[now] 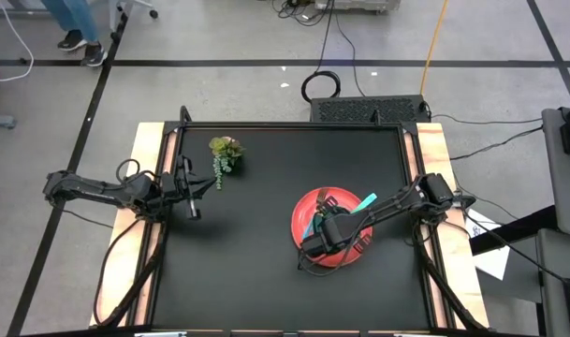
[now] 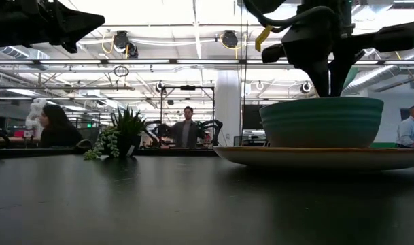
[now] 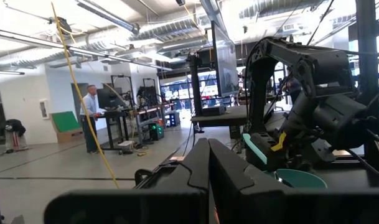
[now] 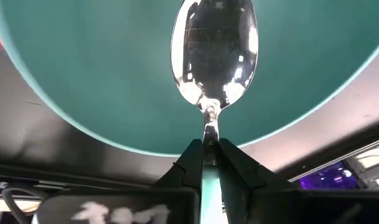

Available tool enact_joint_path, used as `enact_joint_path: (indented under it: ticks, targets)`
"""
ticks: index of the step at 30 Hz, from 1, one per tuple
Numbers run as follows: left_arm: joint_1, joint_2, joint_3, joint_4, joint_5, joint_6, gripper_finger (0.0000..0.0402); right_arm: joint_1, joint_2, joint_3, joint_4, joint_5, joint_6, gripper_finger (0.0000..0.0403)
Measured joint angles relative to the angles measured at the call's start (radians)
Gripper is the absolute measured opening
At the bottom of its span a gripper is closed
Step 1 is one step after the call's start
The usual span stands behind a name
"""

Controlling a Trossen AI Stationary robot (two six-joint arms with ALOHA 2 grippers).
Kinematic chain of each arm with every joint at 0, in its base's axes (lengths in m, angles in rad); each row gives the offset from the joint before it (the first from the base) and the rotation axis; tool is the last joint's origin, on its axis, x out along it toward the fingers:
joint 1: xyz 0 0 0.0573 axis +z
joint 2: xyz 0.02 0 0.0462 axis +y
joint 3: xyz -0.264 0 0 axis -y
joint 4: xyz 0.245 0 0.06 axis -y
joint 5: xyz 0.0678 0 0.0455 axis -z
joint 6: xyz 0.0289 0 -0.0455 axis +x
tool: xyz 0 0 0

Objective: Set table place
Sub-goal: Put the blue spoon into the green bowl

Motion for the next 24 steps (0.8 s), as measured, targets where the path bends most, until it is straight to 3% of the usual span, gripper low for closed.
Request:
enact_joint_path:
  ticks: [8, 17, 24]
  targets:
    - [0.000, 0.000, 0.000, 0.000, 0.000, 0.000, 0.0008, -0.003, 0.000, -0.003, 0.000, 0.000, 0.017, 0.0018]
    - [0.000, 0.000, 0.000, 0.000, 0.000, 0.001, 0.0008, -0.004, 0.000, -0.145, -0.001, 0.000, 0.027, 0.0018]
    - [0.000, 0.000, 0.000, 0.000, 0.000, 0.001, 0.0008, -0.004, 0.000, -0.160, -0.001, 0.006, 0.027, 0.0018]
